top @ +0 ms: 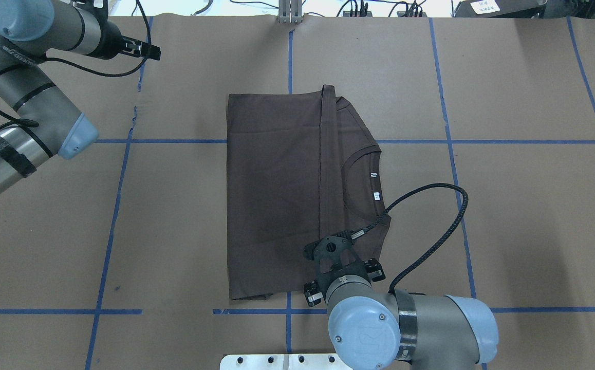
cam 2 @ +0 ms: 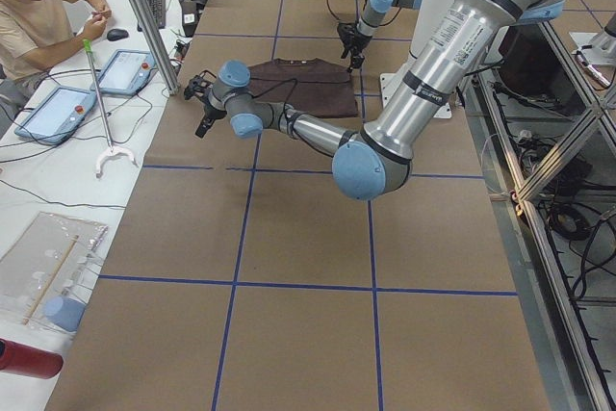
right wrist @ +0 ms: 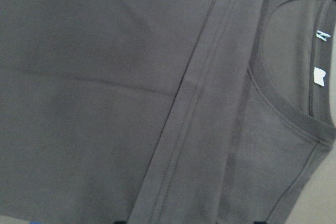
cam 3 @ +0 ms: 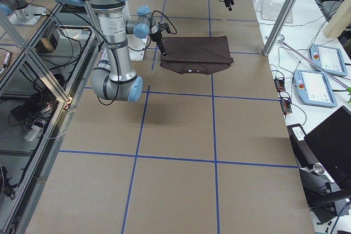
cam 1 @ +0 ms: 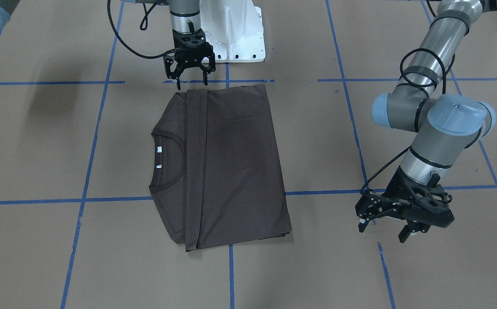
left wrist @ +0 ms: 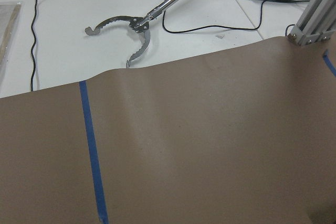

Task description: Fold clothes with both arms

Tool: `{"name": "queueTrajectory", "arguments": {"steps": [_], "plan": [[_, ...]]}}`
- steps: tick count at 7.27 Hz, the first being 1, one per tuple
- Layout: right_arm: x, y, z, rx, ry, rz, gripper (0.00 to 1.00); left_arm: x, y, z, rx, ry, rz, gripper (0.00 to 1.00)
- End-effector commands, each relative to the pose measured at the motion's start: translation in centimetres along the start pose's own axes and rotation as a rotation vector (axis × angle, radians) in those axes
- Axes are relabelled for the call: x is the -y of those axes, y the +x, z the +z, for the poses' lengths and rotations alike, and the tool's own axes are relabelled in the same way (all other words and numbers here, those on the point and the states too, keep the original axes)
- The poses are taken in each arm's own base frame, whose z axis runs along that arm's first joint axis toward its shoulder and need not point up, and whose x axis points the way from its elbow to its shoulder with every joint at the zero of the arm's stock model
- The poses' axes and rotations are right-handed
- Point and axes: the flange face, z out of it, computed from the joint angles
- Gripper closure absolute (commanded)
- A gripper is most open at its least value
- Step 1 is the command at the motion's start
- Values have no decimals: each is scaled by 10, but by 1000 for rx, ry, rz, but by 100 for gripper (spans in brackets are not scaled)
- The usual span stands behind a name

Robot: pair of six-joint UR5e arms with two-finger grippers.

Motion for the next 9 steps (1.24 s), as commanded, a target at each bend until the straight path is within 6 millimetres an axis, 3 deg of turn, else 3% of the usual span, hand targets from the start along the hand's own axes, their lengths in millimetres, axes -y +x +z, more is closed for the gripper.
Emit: {"name": "queueTrajectory", "arguments": {"steps": [1, 4, 9], "plan": [[-3, -8, 10, -13, -10, -85, 25, -4, -4, 1, 4, -7, -3, 0], [-18, -16, 27, -44, -24, -120, 35, -5, -5, 2, 5, -8, -3, 0], [-20, -23, 27, -6, -10, -121, 36, -6, -7, 2, 7, -10, -4, 0]]}}
